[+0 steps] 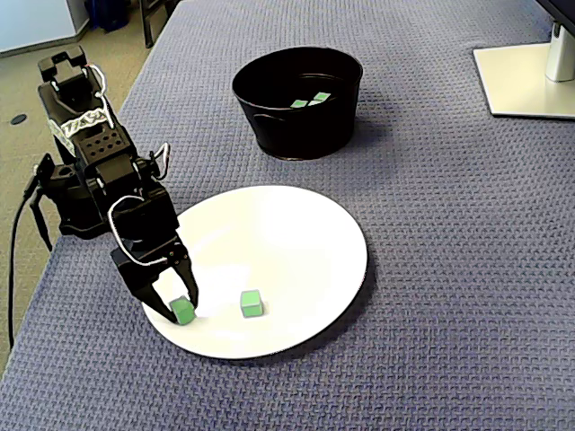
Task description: Pick up the items on the white plate and put them in the black container.
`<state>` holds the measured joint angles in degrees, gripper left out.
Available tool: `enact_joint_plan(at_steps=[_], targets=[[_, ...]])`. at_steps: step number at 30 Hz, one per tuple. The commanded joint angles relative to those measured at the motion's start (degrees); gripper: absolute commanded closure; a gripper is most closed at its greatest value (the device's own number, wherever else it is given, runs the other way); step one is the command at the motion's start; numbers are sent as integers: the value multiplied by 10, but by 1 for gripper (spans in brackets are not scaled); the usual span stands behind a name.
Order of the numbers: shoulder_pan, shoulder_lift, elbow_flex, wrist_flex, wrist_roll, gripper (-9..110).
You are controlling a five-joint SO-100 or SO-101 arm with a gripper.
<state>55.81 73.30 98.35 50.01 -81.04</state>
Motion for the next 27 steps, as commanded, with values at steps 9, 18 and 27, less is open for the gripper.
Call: enact_joint_plan(at_steps=[9,18,27], targets=[[-18,103,-122,6,188,102],[-159,316,-459,54,538,102],[-604,449,-320,-99,595,102]])
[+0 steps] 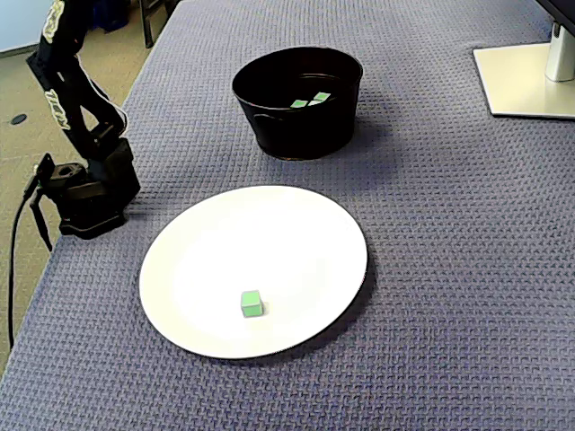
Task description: Pick up the items on the white plate and put them in the black container.
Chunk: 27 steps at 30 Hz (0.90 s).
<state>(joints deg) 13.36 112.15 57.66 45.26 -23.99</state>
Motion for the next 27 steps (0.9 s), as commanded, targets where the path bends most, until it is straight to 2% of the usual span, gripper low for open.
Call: enact_joint_plan(at_steps=[1,3,5,13,14,15,17,20,23,25,27], targets=[[-238,75,150,-61,11,102],[-331,94,265,-67,-14,102],[-385,88,352,-67,8,102],[-440,-63,593,-218,77,102],[-440,-72,604,-224,83,93],[-440,-76,609,-219,94,78],[-440,-72,615,-207,105,63],[-418,-47,573,-142,120,54],[-382,-13,414,25,117,50],[-350,0,276,126,71,50],[-316,7,146,203,-25,51]])
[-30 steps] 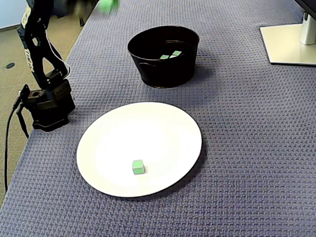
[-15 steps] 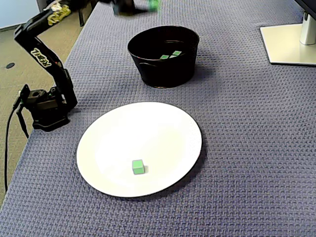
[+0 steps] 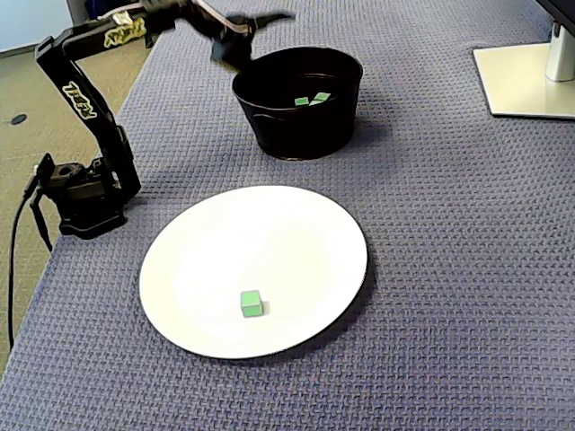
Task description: Pick up the items on the white plate and put them in the black container.
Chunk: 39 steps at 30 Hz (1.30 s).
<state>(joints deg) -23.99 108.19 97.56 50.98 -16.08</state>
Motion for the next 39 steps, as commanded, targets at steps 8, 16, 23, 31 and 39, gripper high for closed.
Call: enact_joint_plan(at_steps=[8,16,23,31,39], targets=[[280,40,-492,214,-461,60],[472,11,-307,-34,-574,50],[498,-88,-232,61,-686,43],[533,-265,-272,151,-824,42],[598,-417,-454,352,-958,43]])
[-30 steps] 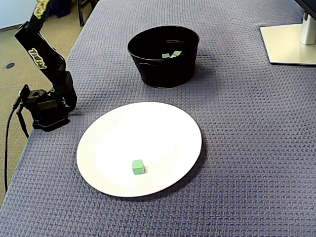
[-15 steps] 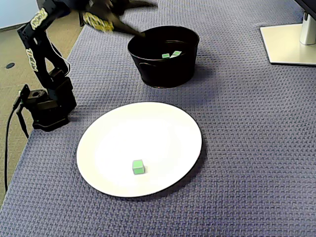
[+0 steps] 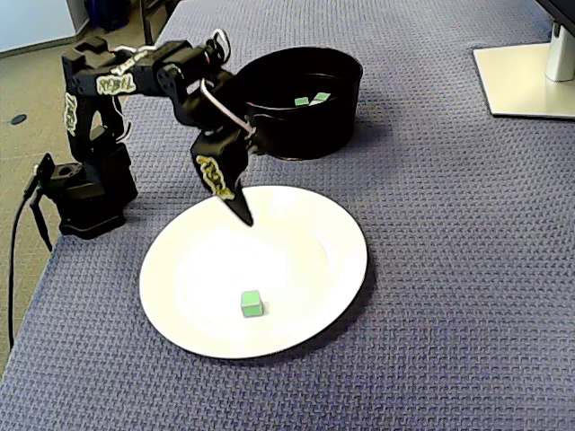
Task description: Pick up the items on the white plate and put them in the black container.
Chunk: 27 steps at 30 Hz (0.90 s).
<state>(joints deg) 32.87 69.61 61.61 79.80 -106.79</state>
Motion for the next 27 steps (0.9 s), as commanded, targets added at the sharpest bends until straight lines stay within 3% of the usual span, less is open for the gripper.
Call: enact_joint_plan(at_steps=[1,14,20,27], targets=[[37,-47,-118,77,-60,44],[108,-183,-243,61,-141,44],[121,-231,-243,-15,-153,43],[116,-260,-268,-20,-140,44]])
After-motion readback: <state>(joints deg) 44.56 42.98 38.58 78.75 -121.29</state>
